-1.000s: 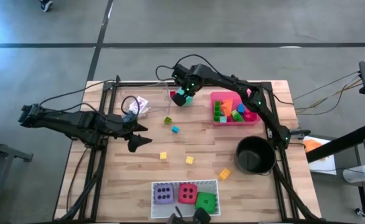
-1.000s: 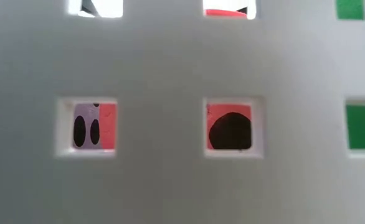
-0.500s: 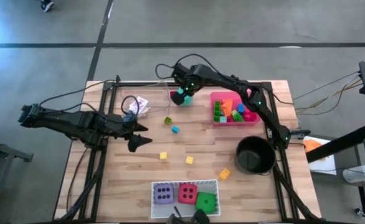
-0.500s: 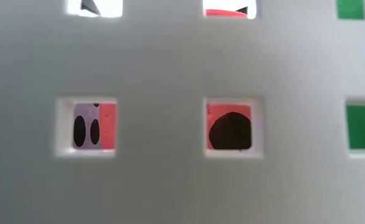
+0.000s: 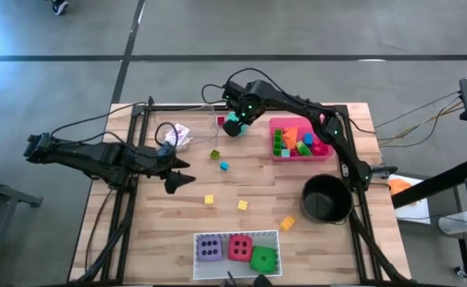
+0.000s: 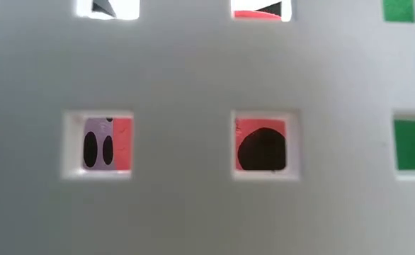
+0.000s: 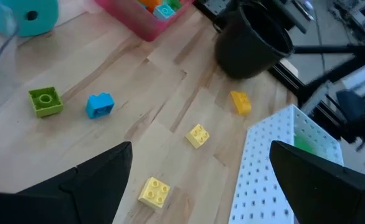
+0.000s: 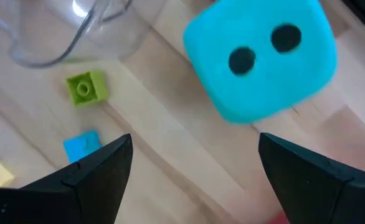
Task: Pick & Place Toys
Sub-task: Put the blue dice into the white bin
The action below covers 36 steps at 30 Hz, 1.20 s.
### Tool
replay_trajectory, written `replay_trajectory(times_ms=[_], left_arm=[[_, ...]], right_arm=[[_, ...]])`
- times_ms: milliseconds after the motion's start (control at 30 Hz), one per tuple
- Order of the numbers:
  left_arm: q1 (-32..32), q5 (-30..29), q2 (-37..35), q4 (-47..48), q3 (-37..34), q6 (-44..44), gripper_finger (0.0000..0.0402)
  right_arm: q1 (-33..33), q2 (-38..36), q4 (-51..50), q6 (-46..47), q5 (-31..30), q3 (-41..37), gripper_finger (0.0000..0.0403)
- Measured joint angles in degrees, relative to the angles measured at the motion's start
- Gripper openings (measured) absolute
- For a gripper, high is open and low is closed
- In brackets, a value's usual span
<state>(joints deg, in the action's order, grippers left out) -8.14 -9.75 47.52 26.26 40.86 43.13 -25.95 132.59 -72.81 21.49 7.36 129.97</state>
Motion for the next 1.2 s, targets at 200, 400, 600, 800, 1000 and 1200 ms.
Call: replay_trajectory(times_ms=[200, 400, 600, 800, 1000, 1200], left_arm=[[3.07, -1.03, 6.36, -0.70, 2.67, -0.60, 0.0383], [9.86, -0.94, 19.03, -0.94, 11.55, -10.32, 0.0383], [15.35, -0.09, 31.54, -1.28, 21.76, -24.84, 0.0383], [20.76, 0.30, 43.96, -1.25, 30.26, -33.75, 0.0383], [23.54, 0.34, 53.54, -1.02, 35.58, -42.75, 0.0383], [25.87, -0.77, 58.37, -1.10, 39.57, -45.56, 0.0383]], right_arm=[[1.31, -5.79, -5.85, 0.11, -3.76, 0.00, 0.0340], [2.47, -15.80, -7.57, 1.67, -5.14, -3.99, 0.0340], [3.58, -29.64, -7.45, 4.82, -7.33, -15.21, 0.0340], [5.07, -45.93, -0.42, 9.71, -7.28, -30.05, 0.0340], [7.69, -59.00, 7.83, 15.04, -6.95, -42.93, 0.0340], [11.36, -67.25, 12.42, 17.98, -7.35, -53.31, 0.0340]])
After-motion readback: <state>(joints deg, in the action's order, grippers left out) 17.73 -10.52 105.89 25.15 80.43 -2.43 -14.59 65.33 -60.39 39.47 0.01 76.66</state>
